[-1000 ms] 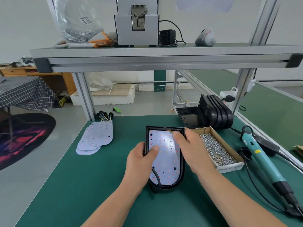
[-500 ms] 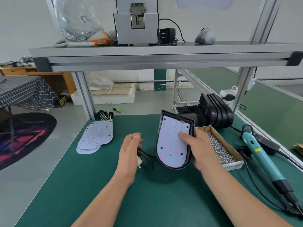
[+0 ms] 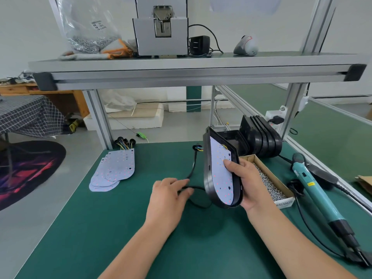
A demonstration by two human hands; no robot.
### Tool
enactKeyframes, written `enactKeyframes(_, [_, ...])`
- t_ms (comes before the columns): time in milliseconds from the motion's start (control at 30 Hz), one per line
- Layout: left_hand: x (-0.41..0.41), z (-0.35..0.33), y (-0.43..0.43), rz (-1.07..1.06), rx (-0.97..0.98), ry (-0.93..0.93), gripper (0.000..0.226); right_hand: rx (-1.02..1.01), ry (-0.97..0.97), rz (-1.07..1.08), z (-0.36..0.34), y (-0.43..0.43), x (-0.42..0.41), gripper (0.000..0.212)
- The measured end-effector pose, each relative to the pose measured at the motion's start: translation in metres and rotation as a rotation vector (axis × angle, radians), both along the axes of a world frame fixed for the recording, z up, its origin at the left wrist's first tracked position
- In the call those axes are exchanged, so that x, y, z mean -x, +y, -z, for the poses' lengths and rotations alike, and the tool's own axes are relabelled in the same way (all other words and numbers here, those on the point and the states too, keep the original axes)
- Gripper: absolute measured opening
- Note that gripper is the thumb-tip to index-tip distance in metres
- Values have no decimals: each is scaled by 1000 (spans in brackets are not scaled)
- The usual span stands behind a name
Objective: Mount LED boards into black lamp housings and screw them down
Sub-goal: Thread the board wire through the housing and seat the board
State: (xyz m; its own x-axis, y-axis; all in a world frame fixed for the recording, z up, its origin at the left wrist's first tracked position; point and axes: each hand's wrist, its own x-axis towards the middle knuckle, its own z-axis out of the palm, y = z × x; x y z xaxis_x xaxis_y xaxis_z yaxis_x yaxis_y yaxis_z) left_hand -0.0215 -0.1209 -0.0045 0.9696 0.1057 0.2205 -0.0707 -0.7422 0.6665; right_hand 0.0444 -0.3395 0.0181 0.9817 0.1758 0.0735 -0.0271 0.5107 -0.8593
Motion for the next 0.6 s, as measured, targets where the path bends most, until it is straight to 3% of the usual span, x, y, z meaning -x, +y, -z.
enactKeyframes(100, [6, -4, -6, -2, -153, 75, 24, 68, -8, -30, 3, 0, 0, 30])
enactKeyframes(200, [7, -7, -9, -27, -271, 118, 40, 185, -49, -104, 6, 4, 3, 34])
enactKeyframes(267, [8, -9, -11, -55, -282, 135, 39, 267, -79, -142, 6, 7, 6, 41])
enactKeyframes(433, [7, -11, -3, 36, -129, 149, 14, 679, -47, -30, 6, 9, 6, 28])
enactKeyframes(600, [7, -10, 2, 68, 32, 101, 9, 761, 8, -6, 2, 12, 7, 33])
